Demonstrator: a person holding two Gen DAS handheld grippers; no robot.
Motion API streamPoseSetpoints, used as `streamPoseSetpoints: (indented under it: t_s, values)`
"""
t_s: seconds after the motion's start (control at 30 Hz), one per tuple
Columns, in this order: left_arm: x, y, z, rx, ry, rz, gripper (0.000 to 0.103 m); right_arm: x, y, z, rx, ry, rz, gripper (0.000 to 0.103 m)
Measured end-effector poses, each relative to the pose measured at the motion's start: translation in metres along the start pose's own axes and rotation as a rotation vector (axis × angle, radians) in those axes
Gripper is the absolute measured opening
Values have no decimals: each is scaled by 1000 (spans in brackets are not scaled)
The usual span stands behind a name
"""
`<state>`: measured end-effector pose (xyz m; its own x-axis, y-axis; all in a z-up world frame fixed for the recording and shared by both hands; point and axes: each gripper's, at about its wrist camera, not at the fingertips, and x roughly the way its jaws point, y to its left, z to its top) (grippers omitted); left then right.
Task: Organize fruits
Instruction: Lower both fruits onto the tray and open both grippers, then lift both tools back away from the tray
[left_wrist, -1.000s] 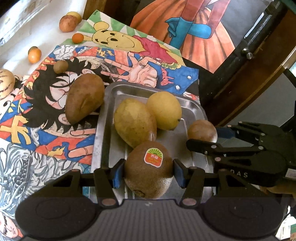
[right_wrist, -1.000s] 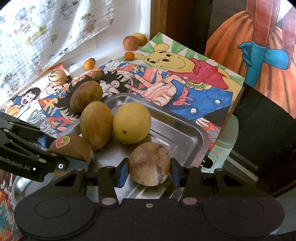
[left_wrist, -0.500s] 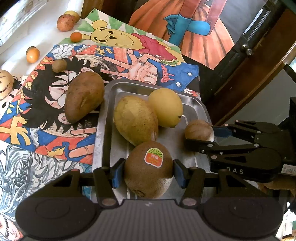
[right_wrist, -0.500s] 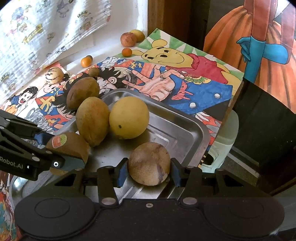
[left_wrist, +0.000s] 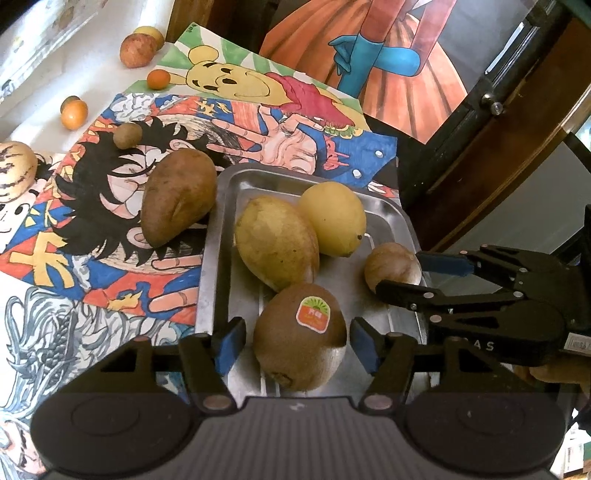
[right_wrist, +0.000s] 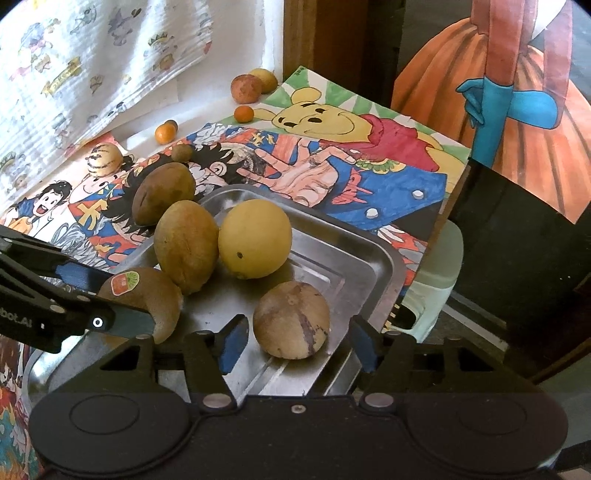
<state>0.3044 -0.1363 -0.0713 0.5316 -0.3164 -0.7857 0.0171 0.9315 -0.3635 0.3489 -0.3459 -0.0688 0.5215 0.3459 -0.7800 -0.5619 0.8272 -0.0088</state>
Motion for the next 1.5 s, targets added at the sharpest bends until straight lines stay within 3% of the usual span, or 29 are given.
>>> streamPoseSetpoints:
  t_s: [0.2, 0.37, 0.53, 0.67, 0.83, 1.23, 1.5]
  values:
    - [-11, 0, -3, 6, -21, -3, 77, -15, 7, -6, 36, -16, -41, 80]
    - [-25, 4, -8, 9, -51, -2, 91, -29, 20, -14, 93, -26, -86, 87]
    - [-48, 13, -18, 7, -124, 68, 101, -48, 36, -26, 169, -51, -133, 93]
    - [-67, 22, -25, 1, -170, 116, 102, -62, 50, -35, 233, -67, -162, 96]
    - [-86, 34, -35, 38, -172, 127, 102, -79, 75, -51, 299, -71, -191, 100]
    - [-128, 69, -74, 124, -126, 116, 102, -112, 146, -93, 409, -73, -226, 102]
    - [-149, 90, -99, 164, -101, 126, 102, -117, 185, -110, 440, -54, -192, 102]
